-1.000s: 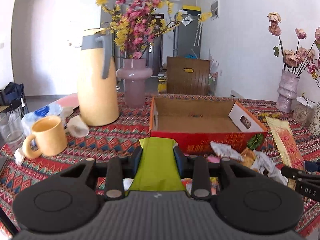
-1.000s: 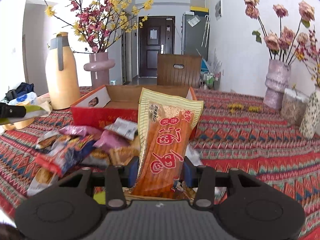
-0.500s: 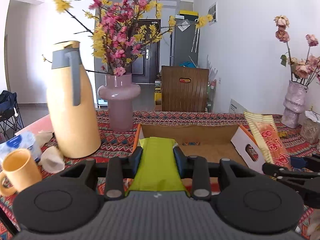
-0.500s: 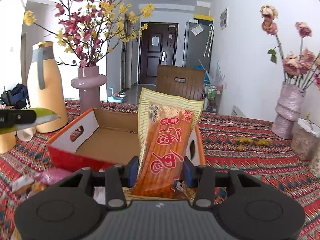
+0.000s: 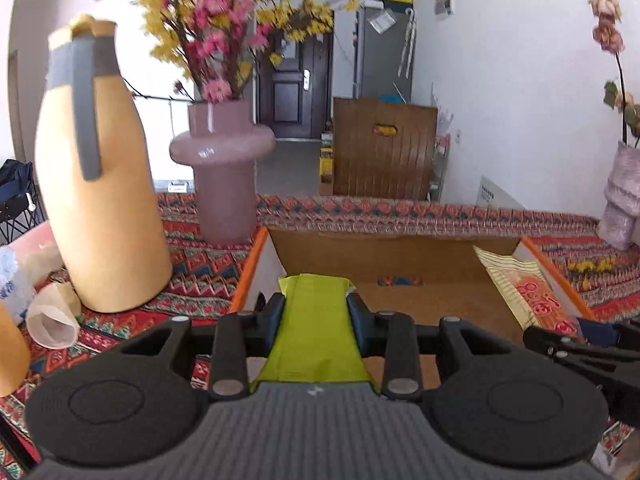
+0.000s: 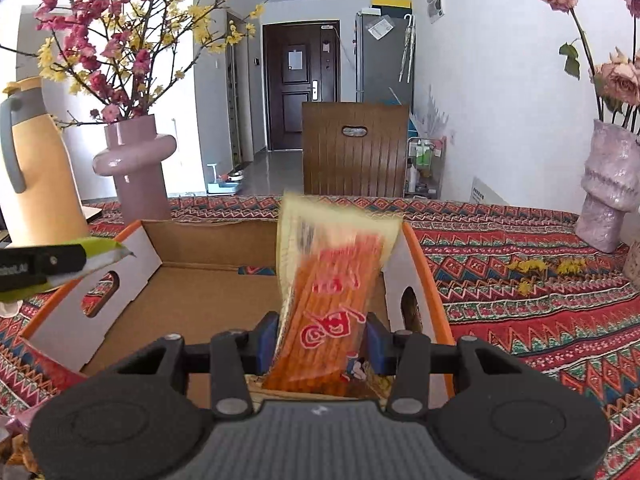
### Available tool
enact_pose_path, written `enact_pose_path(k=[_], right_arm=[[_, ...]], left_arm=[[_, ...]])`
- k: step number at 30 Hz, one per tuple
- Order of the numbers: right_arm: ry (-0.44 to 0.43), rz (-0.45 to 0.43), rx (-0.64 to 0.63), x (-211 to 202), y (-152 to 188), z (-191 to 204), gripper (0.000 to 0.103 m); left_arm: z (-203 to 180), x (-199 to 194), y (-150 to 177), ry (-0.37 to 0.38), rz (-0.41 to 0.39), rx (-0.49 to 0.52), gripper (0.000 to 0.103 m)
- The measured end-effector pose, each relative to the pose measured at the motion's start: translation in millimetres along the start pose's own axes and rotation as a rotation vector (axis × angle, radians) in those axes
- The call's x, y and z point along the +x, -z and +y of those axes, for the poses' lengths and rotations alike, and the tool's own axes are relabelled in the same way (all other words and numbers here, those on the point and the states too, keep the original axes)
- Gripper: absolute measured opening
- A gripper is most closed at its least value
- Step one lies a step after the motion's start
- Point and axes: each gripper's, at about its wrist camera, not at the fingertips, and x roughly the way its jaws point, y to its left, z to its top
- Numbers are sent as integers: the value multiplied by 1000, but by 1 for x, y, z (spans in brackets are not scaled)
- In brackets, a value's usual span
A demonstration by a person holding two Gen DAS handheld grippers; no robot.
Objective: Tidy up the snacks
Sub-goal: 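Carry both packets into the open box and release them from both grippers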
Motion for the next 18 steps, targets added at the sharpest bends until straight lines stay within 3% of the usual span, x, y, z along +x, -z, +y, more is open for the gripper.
enact_pose_path(k=[2,4,6,8,9,11,18], right_arm=[[-12,8,8,3,2,-2,45],[-19,5,20,4,3,-4,53],[-18,-11,30,0,5,-6,66],[-21,-32,38,-6,5,-8,82],[-22,-48,43,-11,6,-9,92],[-18,-73,51,-19,6,-10,102],[-16,-101,60,-26,3,-11,103]], left_arm=[[3,3,3,21,12,-12,37],[4,2,4,32,10,-17,51],[7,-3,6,25,-18,-29,88],[8,-9,5,19,-42,-44,102],[9,-12,5,20,-59,-53,103],[11,-17,5,24,-71,-60,103],[12,-24,1,27,-84,-81,103]])
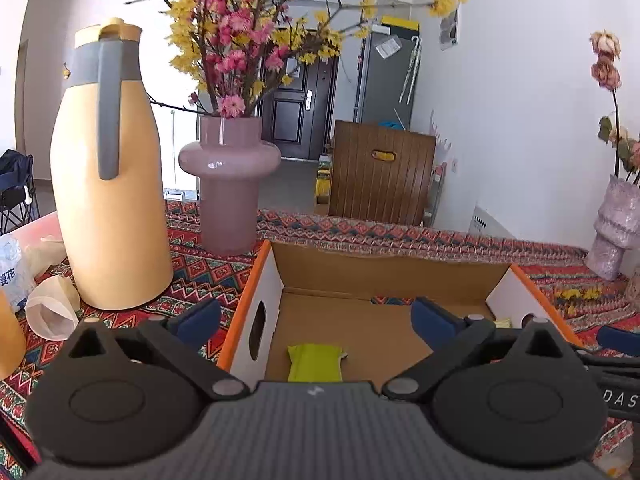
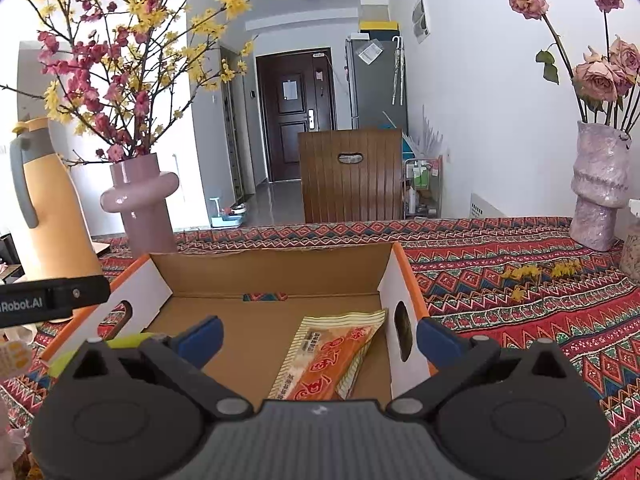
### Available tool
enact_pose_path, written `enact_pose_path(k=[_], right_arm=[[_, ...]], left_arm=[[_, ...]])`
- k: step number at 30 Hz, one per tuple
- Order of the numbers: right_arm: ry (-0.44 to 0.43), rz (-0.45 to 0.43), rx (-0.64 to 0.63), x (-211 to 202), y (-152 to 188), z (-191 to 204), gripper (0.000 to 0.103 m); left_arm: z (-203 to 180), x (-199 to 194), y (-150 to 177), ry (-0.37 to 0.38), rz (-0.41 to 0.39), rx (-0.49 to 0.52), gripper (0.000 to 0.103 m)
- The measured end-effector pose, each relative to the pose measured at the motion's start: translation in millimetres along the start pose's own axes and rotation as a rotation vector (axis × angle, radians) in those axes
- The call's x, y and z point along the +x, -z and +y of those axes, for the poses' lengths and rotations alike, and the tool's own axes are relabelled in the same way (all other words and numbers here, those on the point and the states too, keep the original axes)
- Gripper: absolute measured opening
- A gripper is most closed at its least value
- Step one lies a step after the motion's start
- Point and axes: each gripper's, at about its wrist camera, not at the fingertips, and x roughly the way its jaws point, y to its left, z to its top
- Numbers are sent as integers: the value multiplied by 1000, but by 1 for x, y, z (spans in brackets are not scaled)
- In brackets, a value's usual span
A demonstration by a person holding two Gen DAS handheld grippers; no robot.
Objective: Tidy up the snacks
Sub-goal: 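Carry both packets into the open box and release them from both grippers, then return the left gripper to the pile and grasp the white wrapped packet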
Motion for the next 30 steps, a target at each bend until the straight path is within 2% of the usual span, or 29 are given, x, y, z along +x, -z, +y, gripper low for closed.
enact_pose_path(k=[5,9,13,20,25,30], right_arm=[[10,-36,17,-14,-7,-4,103],[2,-77,18,-44,-10,-6,103],[-1,-79,4,-69,-3,-7,103],[0,-9,-7,-99,34,-14,103],[15,66,2,-111,65,-22,103],[47,125,10,-117,89,-29,103]], left_arm=[[2,-25,-7,8,-45,-19,103],[5,-49,-12,34,-76,-31,103],[11,-73,-4,55,-101,-32,103],[27,-89,24,30,-30,15,103],[46,-92,49,-2,45,19,103],[61,-95,74,-15,84,21,103]])
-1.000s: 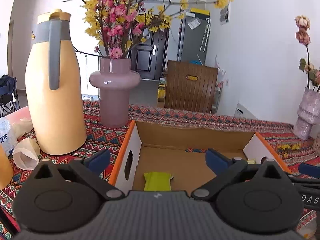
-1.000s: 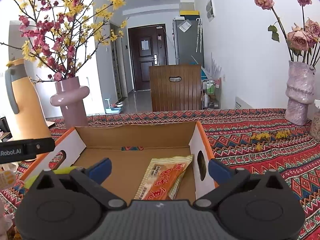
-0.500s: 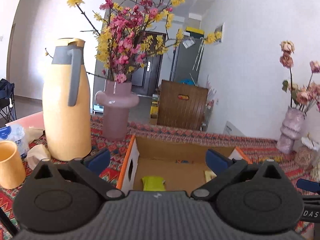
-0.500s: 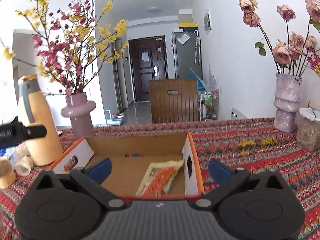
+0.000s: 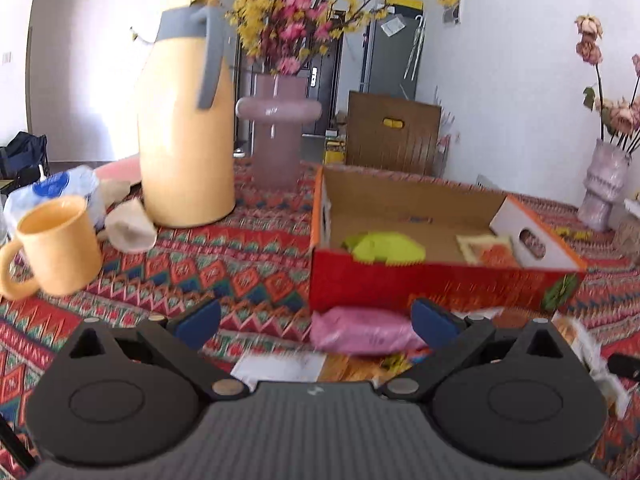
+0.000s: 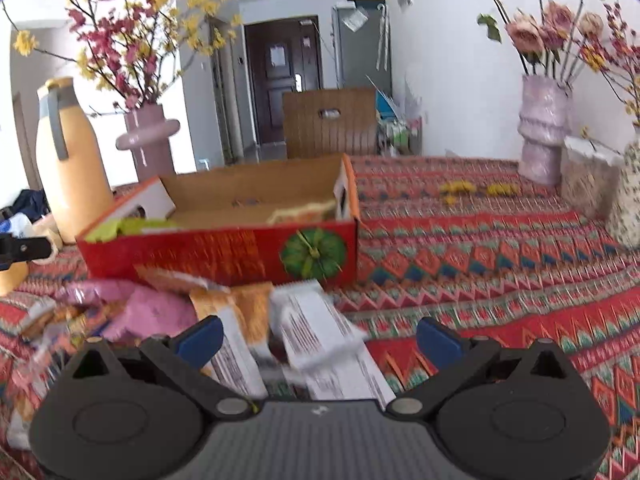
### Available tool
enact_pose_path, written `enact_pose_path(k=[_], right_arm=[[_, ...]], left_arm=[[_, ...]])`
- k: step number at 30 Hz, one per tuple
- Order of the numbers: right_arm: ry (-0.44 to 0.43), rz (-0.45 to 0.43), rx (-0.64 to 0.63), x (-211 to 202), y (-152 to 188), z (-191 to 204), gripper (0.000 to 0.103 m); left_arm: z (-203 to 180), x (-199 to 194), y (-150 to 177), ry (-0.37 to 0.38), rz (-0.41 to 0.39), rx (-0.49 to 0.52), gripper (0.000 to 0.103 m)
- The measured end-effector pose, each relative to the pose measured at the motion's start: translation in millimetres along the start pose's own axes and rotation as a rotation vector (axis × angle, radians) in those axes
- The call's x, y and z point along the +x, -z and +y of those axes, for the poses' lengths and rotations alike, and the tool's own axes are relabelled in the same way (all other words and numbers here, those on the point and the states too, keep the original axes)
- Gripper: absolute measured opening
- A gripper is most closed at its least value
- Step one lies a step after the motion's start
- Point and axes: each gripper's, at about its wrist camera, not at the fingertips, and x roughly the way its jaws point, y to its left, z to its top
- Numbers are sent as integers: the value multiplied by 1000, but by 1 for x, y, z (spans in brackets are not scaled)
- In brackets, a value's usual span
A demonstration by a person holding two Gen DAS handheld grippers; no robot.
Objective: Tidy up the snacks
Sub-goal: 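Return the left gripper to the pile and grasp the white wrapped packet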
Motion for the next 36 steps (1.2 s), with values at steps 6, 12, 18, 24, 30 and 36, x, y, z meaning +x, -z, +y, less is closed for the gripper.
enact_pose_path(k=[6,12,18,24,30,36], right_arm=[[32,36,23,-2,13,-11,103],[55,82,15,9,18,-15,103],[86,168,-75,34,19,-17,101],[48,172,-47,38,19,-24,100],[25,134,-54,28,23,-21,64],[18,100,-22,17,25,-20,38]], left_arm=[[6,9,24,-34,-19,7,103],[5,10,23,-18,-23,10,103],[4,11,24,-17,-12,6,103],[5,11,25,-19,-11,4,103],[5,11,25,-23,-9,-2,103],[7,11,24,-26,-11,-9,103]])
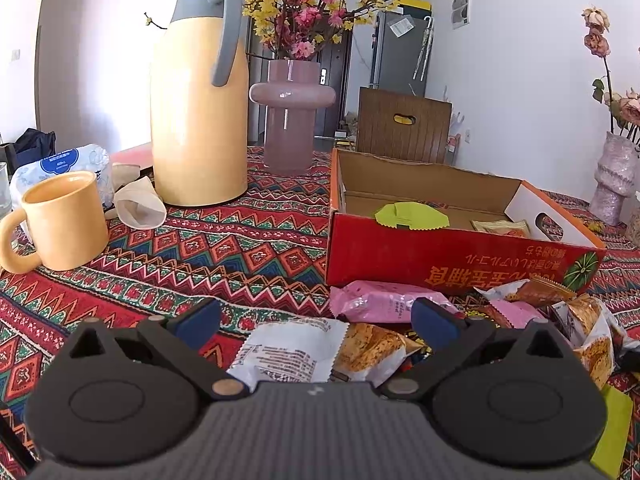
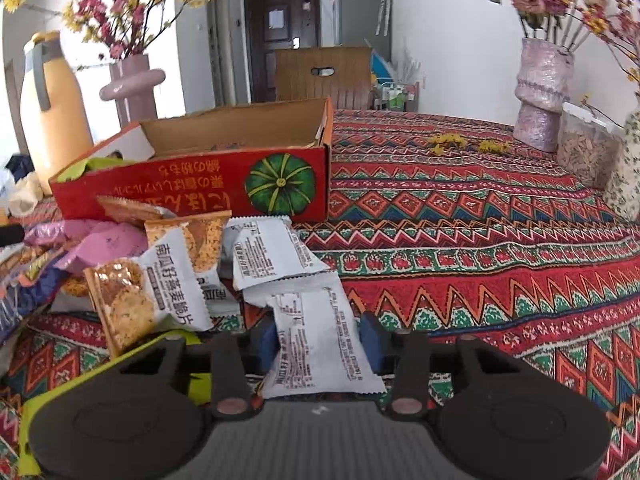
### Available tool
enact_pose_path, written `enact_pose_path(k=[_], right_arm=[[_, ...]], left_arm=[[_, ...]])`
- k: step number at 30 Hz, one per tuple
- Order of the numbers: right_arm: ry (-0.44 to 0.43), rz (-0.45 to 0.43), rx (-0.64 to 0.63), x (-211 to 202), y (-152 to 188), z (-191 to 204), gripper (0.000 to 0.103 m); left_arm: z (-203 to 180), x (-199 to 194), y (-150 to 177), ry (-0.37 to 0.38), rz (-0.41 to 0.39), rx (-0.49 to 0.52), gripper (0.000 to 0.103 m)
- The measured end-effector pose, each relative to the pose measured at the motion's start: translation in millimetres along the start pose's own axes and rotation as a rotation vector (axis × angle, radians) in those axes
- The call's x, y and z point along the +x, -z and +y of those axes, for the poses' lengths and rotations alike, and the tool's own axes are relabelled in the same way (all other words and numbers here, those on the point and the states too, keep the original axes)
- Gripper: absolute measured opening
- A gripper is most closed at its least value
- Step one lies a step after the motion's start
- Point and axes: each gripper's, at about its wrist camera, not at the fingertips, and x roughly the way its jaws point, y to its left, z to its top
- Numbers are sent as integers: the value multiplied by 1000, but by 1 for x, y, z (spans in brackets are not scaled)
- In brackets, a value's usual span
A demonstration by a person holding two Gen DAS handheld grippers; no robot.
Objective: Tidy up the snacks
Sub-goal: 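Return the left gripper to the pile and grasp the white wrapped packet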
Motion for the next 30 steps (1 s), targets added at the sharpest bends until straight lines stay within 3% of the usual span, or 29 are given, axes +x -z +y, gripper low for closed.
enact_pose_path(k=[3,12,15,21,28,30], right_arm=[[-3,-40,37,-8,2,0,25],[-19,-104,53,-24,-1,4,14],[-25,-130,61,-33,-3,3,14],[-26,-170,68,-48,-5,-1,13],[-36,-170,70,-49,-3,1,14],[-38,-168,72,-49,-2,1,14]], left_arm=[[0,0,0,0,1,0,103],[2,1,-1,-21,11,-11,103],[5,0,-6,-1,41,-13,103],[12,-3,-13,-33,56,30,103],[30,20,-11,-13,186,-2,103],[36,24,-8,6,213,-33,96]])
